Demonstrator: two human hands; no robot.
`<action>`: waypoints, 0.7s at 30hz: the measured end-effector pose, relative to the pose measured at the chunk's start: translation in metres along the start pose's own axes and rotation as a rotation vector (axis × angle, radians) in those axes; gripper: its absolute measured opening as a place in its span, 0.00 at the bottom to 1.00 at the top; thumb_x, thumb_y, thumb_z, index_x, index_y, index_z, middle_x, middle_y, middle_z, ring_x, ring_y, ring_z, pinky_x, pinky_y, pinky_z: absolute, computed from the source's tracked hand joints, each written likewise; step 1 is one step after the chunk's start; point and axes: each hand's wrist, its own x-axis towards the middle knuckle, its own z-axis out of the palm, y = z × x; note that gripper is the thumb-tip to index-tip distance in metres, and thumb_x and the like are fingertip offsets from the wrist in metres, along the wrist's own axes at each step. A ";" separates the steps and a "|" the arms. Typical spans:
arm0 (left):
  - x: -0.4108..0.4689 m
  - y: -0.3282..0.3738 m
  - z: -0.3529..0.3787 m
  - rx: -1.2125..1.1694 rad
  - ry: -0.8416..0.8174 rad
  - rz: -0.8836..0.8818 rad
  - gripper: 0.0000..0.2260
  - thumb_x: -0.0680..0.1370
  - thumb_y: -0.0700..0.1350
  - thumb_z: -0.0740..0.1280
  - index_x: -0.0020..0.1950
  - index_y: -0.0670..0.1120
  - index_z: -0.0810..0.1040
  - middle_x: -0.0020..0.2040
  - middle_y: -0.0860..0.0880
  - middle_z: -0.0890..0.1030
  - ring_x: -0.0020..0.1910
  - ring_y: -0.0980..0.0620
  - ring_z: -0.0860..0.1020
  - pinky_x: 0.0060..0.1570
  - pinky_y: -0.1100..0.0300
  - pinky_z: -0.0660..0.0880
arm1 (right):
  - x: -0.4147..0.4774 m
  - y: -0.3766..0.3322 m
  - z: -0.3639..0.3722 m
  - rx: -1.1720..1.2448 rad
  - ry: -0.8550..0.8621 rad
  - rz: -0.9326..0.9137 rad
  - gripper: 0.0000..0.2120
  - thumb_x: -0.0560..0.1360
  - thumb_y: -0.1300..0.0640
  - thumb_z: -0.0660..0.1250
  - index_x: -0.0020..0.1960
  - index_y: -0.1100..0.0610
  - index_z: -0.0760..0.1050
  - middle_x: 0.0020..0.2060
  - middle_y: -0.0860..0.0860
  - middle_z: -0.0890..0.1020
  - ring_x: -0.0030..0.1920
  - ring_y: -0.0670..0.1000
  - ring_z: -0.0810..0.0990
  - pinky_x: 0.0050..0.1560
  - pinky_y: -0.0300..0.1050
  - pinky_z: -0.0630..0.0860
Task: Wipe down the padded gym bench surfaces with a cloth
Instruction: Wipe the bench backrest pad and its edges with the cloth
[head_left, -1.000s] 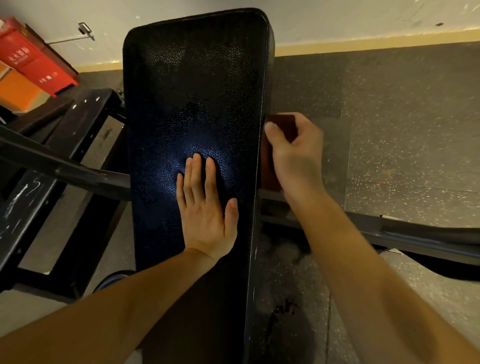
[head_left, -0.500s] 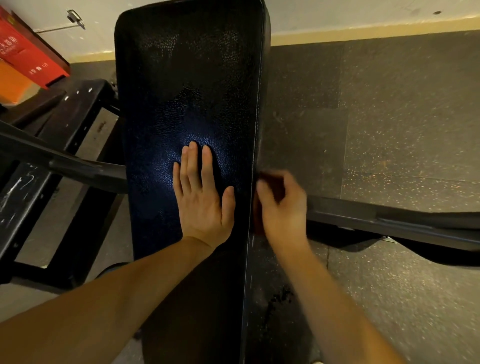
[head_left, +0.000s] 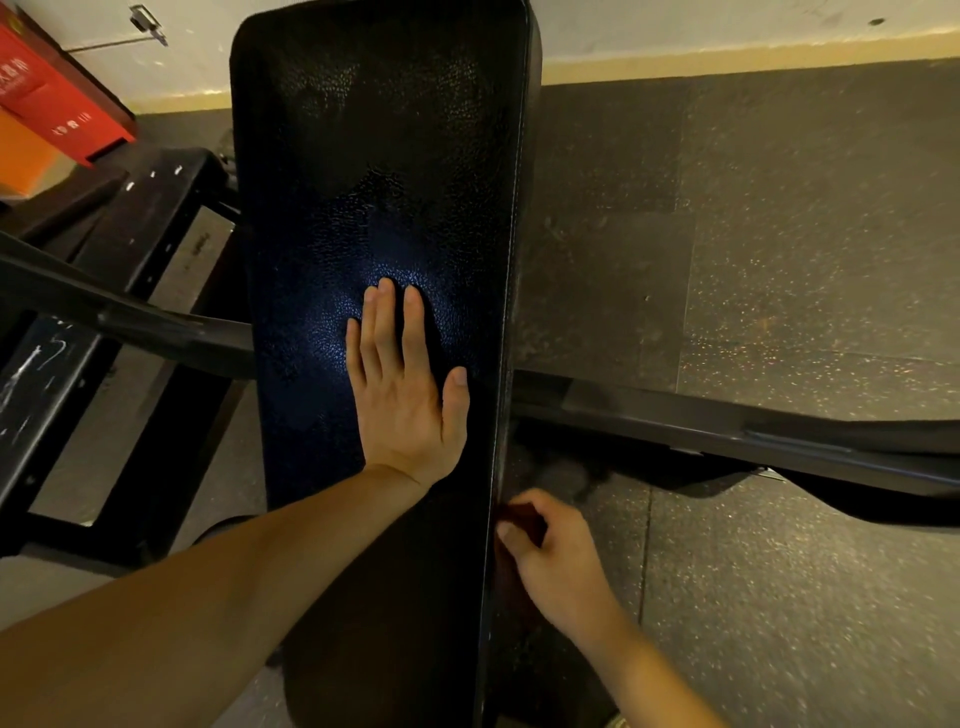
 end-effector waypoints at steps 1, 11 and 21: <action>0.000 0.000 0.000 -0.001 0.000 0.003 0.32 0.83 0.56 0.51 0.82 0.38 0.56 0.83 0.39 0.54 0.83 0.41 0.50 0.78 0.36 0.51 | 0.011 -0.005 -0.006 0.008 0.027 -0.017 0.06 0.81 0.59 0.67 0.51 0.48 0.79 0.42 0.48 0.84 0.42 0.45 0.85 0.45 0.43 0.81; 0.000 0.000 0.000 -0.003 -0.004 -0.007 0.32 0.83 0.56 0.51 0.82 0.39 0.55 0.83 0.39 0.53 0.83 0.41 0.49 0.79 0.38 0.50 | 0.005 -0.007 -0.003 -0.061 0.013 -0.010 0.07 0.81 0.58 0.67 0.50 0.46 0.78 0.41 0.48 0.83 0.42 0.45 0.84 0.45 0.47 0.82; 0.000 -0.001 0.001 -0.003 -0.010 -0.010 0.33 0.82 0.56 0.51 0.83 0.39 0.55 0.83 0.39 0.53 0.83 0.41 0.49 0.79 0.38 0.50 | -0.002 -0.017 -0.001 0.029 0.043 0.012 0.08 0.80 0.59 0.67 0.51 0.46 0.78 0.44 0.42 0.83 0.43 0.46 0.85 0.48 0.50 0.83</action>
